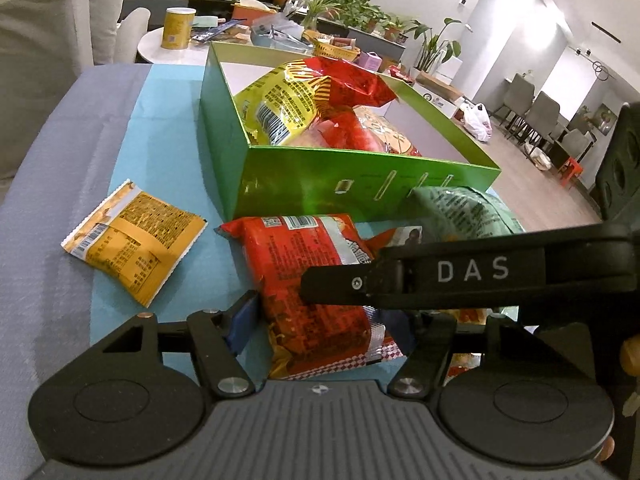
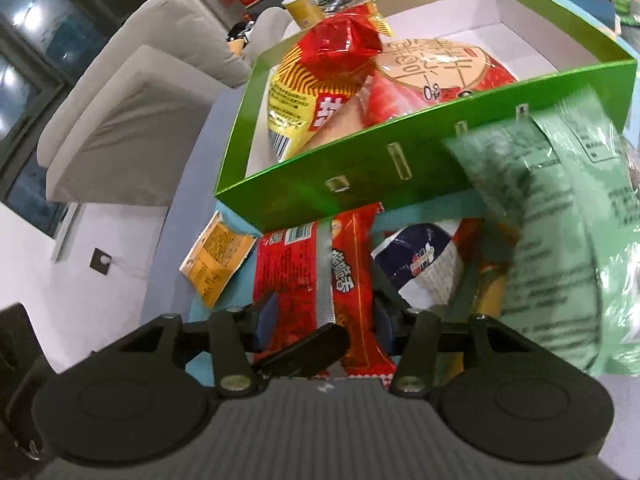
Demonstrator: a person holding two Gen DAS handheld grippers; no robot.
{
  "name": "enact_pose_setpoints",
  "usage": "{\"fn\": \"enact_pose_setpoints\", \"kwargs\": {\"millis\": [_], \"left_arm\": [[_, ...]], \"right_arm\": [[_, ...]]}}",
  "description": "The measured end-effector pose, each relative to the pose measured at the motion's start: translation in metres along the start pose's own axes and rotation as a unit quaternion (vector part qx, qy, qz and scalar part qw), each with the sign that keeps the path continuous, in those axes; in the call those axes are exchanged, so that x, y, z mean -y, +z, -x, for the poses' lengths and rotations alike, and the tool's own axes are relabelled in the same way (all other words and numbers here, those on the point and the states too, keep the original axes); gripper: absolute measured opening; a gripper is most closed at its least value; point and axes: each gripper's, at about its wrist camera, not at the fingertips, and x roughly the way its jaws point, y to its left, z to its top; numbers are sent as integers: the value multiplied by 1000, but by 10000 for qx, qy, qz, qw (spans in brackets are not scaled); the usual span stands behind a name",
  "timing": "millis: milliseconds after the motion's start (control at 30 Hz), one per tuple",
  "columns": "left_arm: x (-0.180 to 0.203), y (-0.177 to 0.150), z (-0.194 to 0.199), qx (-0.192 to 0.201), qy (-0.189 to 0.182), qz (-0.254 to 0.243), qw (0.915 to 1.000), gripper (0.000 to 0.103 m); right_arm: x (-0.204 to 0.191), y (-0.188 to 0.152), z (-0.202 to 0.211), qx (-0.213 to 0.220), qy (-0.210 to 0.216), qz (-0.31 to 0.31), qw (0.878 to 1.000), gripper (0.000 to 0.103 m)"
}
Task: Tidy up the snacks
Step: 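Grasp the red snack pack in the pile with the right gripper, then carry the red snack pack into the green box and open the right gripper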
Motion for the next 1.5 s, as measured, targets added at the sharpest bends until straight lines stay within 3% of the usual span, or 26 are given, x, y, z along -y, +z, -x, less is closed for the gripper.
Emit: {"fn": "enact_pose_setpoints", "kwargs": {"millis": [267,767,1500], "left_arm": [[9,0,24,229,69,-77,9997,63],[44,29,64,1001,104,-554,9934,63],[97,90,0,999,63,-1099,9889,63]], "right_arm": [[-7,-3,15,63,250,19,9997,62],[-23,15,66,894,543,526,9931,62],[39,65,84,1440,619,116,9876,62]]}}
